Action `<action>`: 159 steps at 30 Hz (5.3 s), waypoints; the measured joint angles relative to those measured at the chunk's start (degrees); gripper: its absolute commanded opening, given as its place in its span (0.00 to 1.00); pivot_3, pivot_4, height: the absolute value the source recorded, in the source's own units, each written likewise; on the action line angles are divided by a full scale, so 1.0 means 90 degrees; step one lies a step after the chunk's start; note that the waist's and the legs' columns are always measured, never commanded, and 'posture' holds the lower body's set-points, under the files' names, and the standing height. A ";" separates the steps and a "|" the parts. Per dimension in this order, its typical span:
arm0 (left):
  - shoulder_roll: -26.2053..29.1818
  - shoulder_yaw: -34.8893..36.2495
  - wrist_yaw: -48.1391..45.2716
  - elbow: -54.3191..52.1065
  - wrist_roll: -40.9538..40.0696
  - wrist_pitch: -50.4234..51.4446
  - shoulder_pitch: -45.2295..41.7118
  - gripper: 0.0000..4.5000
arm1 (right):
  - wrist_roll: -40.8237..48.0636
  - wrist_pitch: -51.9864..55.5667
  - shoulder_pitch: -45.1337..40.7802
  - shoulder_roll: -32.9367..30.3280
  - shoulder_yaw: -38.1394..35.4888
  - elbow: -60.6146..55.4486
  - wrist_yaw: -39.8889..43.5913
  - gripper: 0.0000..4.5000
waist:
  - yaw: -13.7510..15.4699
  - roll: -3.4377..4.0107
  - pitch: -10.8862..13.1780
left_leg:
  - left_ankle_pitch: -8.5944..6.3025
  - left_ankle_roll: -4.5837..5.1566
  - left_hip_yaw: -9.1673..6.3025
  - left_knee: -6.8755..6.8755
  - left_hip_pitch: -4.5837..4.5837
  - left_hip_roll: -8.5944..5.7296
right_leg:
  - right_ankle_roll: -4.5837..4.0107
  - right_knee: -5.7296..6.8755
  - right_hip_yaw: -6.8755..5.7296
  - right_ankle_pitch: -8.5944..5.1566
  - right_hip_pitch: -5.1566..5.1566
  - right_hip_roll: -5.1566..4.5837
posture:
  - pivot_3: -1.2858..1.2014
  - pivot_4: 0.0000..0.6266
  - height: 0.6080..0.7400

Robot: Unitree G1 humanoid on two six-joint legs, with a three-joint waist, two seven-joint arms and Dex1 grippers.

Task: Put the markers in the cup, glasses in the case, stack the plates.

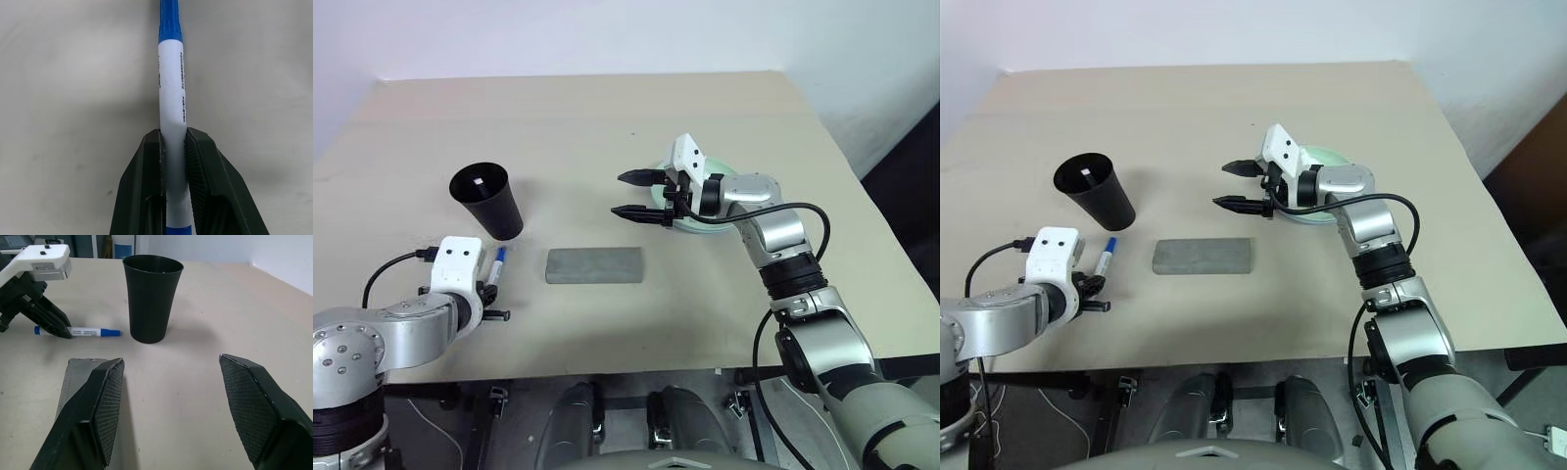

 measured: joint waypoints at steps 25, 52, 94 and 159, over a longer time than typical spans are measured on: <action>0.0373 -0.1790 -0.3921 -0.0895 0.4919 -0.4720 -0.0242 0.06 | 0.0134 0.0166 -0.0002 -0.0117 -0.0077 -0.0031 0.0048 0.73 | -0.0006 -0.0011 0.0012 | 0.0034 -0.0015 0.0015 -0.0070 -0.0003 -0.0005 | -0.0012 -0.0035 0.0001 -0.0007 -0.0019 0.0003 | 0.52 0.24 0.81; -0.2000 -0.1402 -0.6645 0.1423 0.7240 -0.9893 -0.0441 0.06 | 0.0133 0.0323 0.0082 -0.0236 -0.0137 -0.0155 -0.0224 0.73 | -0.0004 -0.0012 0.0012 | 0.0022 0.0029 0.0025 -0.0052 0.0001 -0.0002 | -0.0001 -0.0009 -0.0001 -0.0003 -0.0017 0.0006 | 0.52 0.24 0.81; -0.1287 0.0140 -0.7938 0.3300 0.6944 -0.9862 -0.0763 0.06 | 0.0432 0.0439 0.0230 -0.0299 -0.0126 -0.0665 0.0069 0.73 | -0.0016 -0.0013 0.0011 | 0.0026 0.0030 0.0027 -0.0054 0.0011 0.0000 | 0.0000 -0.0003 0.0000 -0.0002 -0.0013 0.0006 | 0.52 0.24 0.81; -0.1307 0.0137 -0.7937 0.3484 0.7053 -0.9651 -0.0632 0.75 | 0.0298 0.0416 0.0319 -0.0305 -0.0122 -0.0718 -0.0029 0.73 | -0.0015 -0.0014 0.0011 | 0.0027 0.0030 0.0027 -0.0045 0.0012 0.0000 | 0.0000 0.0007 0.0000 -0.0001 -0.0011 0.0005 | 0.52 0.24 0.81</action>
